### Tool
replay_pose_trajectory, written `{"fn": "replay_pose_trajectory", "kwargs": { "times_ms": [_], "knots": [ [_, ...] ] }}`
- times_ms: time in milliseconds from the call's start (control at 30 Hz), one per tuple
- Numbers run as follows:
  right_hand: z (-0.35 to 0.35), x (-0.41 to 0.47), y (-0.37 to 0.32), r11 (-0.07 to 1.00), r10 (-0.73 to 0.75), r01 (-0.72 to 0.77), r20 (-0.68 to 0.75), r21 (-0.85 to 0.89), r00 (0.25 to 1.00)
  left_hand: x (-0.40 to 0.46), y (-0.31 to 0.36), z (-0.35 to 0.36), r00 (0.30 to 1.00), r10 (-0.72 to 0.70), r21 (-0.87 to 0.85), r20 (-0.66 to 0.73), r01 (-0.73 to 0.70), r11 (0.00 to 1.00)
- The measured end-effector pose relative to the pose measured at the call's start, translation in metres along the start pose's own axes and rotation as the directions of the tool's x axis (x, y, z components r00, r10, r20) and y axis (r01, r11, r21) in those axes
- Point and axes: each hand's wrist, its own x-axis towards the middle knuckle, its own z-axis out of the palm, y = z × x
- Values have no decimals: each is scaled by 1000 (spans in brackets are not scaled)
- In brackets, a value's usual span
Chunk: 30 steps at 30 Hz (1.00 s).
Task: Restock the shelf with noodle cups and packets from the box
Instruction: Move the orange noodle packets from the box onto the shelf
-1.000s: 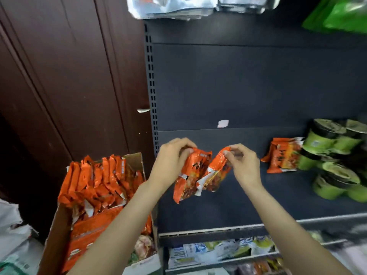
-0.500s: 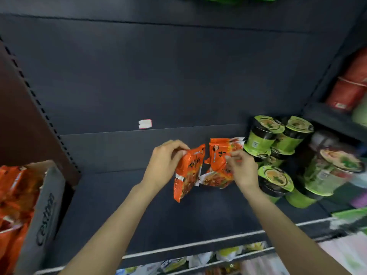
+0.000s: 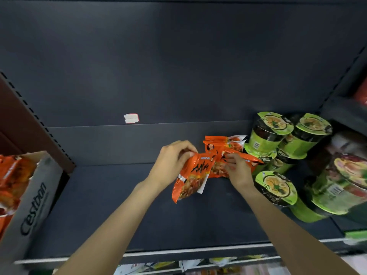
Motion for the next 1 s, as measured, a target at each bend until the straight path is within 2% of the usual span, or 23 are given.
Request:
{"fn": "replay_pose_trajectory", "kwargs": {
  "times_ms": [167, 233, 300, 567, 767, 833, 1000],
  "knots": [
    [-12, 6, 9, 984, -52, 38, -76, -173, 996, 0, -3, 7, 1000, -7, 1, 28, 7, 1000],
    [-15, 13, 12, 958, -69, 60, -24, -280, 997, 2, -4, 9, 999, -24, -15, 39, 24, 1000],
    [-17, 19, 14, 946, -68, 79, 46, -313, 997, 5, -6, 13, 998, -46, -26, 42, 47, 999],
    [-27, 17, 19, 965, -99, 128, 134, -229, 986, 9, -19, 43, 974, -201, -251, 101, 220, 943],
    [-43, 14, 21, 959, -141, 209, 317, -192, 938, 22, -23, 74, 962, -238, -378, 132, 271, 885],
    [-46, 17, 23, 939, -138, 218, 291, -265, 947, 28, -20, 82, 967, -222, -407, 129, 256, 877],
    [-47, 15, 25, 839, -162, 199, 118, -507, 980, 41, -23, 96, 968, -219, -369, 123, 249, 895]
  ]
}}
